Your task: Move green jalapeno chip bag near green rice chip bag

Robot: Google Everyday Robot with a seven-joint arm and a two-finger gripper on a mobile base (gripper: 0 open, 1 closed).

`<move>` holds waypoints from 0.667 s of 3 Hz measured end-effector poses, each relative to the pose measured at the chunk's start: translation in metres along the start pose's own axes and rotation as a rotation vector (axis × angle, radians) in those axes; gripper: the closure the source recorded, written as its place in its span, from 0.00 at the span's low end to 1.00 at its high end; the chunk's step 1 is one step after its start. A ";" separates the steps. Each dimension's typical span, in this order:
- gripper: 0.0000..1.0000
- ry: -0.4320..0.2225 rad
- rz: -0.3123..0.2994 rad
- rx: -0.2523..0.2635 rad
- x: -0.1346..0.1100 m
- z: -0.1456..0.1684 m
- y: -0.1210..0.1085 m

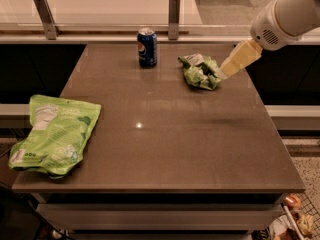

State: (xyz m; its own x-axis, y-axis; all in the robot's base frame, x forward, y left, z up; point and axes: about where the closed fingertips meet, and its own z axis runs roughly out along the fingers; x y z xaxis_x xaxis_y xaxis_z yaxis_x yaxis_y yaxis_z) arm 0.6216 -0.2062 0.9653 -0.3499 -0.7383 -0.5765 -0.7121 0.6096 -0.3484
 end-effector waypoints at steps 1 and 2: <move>0.00 -0.047 0.049 -0.024 -0.006 0.037 -0.014; 0.00 -0.092 0.082 -0.080 -0.011 0.075 -0.018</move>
Offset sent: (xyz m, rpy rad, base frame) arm 0.0966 0.0313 -0.0701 0.2391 0.0528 0.0441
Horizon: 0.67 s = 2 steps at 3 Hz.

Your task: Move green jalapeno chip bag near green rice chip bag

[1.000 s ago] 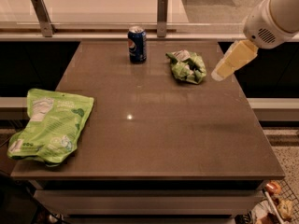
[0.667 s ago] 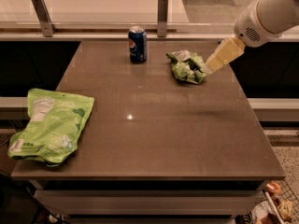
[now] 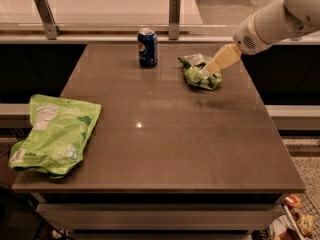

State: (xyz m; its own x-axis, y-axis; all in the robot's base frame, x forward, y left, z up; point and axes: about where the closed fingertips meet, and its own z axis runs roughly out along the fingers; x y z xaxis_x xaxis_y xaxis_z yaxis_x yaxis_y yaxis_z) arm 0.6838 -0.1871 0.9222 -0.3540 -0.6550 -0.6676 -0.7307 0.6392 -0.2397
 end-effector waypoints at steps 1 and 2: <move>0.00 -0.030 0.017 -0.055 -0.004 0.031 0.005; 0.00 -0.040 0.042 -0.110 0.000 0.058 0.010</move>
Offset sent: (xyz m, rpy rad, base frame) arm 0.0396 0.0387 -0.0667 0.1417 0.1042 0.0725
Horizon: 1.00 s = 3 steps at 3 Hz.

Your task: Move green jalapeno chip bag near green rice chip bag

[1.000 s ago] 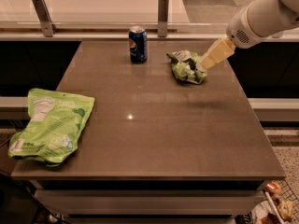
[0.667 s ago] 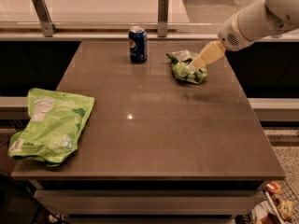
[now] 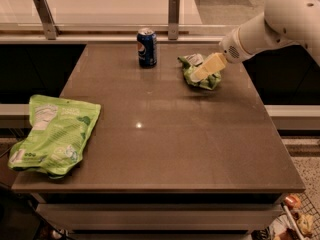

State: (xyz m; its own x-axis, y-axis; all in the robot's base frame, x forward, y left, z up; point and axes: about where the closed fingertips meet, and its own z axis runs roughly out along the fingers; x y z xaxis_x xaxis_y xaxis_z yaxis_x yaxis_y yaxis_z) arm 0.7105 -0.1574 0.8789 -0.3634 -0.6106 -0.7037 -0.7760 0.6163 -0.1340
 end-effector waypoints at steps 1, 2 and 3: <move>0.00 0.006 0.009 -0.046 0.004 0.021 0.005; 0.18 0.012 0.028 -0.070 0.013 0.037 0.008; 0.41 0.013 0.028 -0.075 0.014 0.040 0.009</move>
Offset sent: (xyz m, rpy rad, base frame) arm 0.0099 0.0147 -0.0521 0.0466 0.0892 0.0216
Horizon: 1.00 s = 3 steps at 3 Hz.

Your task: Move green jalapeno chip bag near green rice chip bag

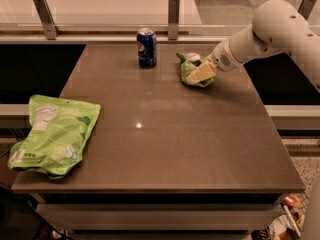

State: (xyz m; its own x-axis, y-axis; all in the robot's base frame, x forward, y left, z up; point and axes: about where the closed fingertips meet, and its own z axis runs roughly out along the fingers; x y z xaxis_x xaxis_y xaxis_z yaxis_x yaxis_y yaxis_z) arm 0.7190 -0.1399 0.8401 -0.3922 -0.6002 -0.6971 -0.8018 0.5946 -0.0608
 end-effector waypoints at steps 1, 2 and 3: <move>0.64 0.002 0.000 -0.005 0.000 0.003 0.001; 0.88 0.003 -0.001 -0.010 0.000 0.006 0.003; 1.00 0.004 -0.001 -0.011 0.000 0.007 0.003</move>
Offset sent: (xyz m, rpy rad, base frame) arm 0.0002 0.0022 -0.0024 0.0005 0.0036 0.0034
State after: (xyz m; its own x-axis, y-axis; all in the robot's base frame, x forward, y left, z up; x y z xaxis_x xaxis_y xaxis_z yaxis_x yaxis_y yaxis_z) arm 0.7196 -0.1347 0.8351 -0.3933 -0.6027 -0.6943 -0.8070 0.5881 -0.0533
